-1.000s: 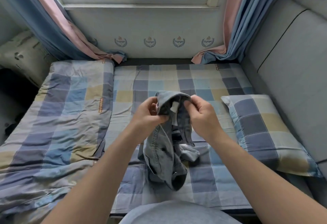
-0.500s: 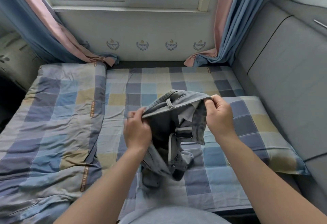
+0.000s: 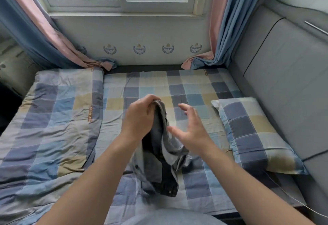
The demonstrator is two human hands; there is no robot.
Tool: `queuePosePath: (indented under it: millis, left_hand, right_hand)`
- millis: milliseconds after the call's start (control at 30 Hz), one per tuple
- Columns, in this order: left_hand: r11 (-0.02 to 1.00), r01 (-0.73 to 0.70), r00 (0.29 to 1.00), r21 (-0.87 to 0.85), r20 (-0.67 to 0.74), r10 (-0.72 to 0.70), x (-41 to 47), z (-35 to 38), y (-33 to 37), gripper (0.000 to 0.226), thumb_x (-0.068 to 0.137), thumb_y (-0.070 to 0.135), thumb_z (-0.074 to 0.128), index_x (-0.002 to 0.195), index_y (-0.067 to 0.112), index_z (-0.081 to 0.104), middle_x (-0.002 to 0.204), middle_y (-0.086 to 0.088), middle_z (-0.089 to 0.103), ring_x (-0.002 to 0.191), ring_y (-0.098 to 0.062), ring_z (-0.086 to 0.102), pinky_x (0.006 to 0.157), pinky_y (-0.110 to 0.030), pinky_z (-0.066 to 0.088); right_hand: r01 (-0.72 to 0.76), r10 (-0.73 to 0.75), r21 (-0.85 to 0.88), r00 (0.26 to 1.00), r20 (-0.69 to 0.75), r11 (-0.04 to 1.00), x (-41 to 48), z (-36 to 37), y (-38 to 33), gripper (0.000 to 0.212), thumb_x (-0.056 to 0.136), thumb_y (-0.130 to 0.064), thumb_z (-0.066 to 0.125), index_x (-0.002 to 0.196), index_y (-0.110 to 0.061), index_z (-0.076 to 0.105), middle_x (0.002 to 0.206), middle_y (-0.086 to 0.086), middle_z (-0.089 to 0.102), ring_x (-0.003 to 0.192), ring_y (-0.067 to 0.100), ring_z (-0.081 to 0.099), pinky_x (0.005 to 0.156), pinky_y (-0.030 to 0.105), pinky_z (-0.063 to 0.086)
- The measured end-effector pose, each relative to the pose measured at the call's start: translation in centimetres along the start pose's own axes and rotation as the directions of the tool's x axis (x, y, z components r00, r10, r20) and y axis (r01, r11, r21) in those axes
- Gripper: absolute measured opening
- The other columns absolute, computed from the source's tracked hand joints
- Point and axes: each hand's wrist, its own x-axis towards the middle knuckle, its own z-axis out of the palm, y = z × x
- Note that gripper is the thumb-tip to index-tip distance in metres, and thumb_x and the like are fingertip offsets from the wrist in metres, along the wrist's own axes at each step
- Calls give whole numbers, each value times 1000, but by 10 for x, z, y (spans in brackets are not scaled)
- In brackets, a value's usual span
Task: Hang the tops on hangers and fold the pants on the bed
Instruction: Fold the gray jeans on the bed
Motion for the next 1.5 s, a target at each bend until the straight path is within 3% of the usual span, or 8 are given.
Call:
queuePosePath:
  millis: [167,300,400,833,1067,1200,1367,1500]
  left_hand:
    - [984,-115,972,-134,188,140,2,-6,8,22,94,4,62,102,18,77,94,10,74,90,-2,66,80,-11,47]
    - [992,-125,973,6,198,122,-3,1,-11,10,89,3,71,97,8,73,88,2,63,78,-16,57,74,-27,47]
    - [992,90,981,92,163,-104,-12,15,-29,20,82,-7,65,97,6,69,97,-5,55,83,-25,55,75,-38,50]
    - [764,429,887,483,-64,-457,-16,-6,-127,26,84,5,59,104,18,68,112,-7,57,108,-35,49,86,-41,41]
    - [922,357,929,151,50,-368,-11,-2,-114,15,91,-3,49,92,10,56,87,-9,62,84,-33,57,65,-36,39]
    - [968,250,963,20,103,-251,4,3,-81,19,90,2,50,88,19,59,77,8,61,74,-13,55,58,-22,36]
    - [983,182,973,-9,147,-179,19,4,-47,19,87,8,52,85,23,63,75,7,64,69,-10,58,55,-25,43]
    - [991,131,966,22,221,-133,23,1,-31,19,79,8,52,78,23,62,74,7,63,70,-13,57,55,-25,41]
  right_hand:
    - [14,-16,-21,994,-111,1000,15,11,-16,8,96,-18,61,104,-19,64,94,-1,67,86,16,62,70,25,50]
    - [24,-26,-11,976,-215,1000,33,-13,-22,25,86,2,47,82,-16,64,70,-5,63,67,6,56,54,13,39]
    - [33,-19,51,967,-255,998,42,-22,-29,28,81,3,41,79,-17,60,62,-9,56,57,0,51,49,11,35]
    - [-84,52,-82,940,-338,993,63,-75,3,23,83,4,41,80,-12,57,72,1,58,73,20,50,60,30,39]
    - [-215,252,-447,967,24,868,58,-65,32,16,87,-23,63,94,-25,48,86,2,61,77,20,56,57,32,39]
    - [-215,373,-623,918,134,752,45,-25,45,33,83,-11,56,113,-25,51,120,6,59,102,26,58,86,41,53]
    - [-199,207,-69,850,484,978,26,34,32,96,68,-50,77,149,-34,28,146,-7,44,130,10,47,106,31,42]
    - [-219,176,152,952,251,964,30,62,16,66,69,-61,71,127,-36,50,116,-16,64,108,2,60,91,27,52]
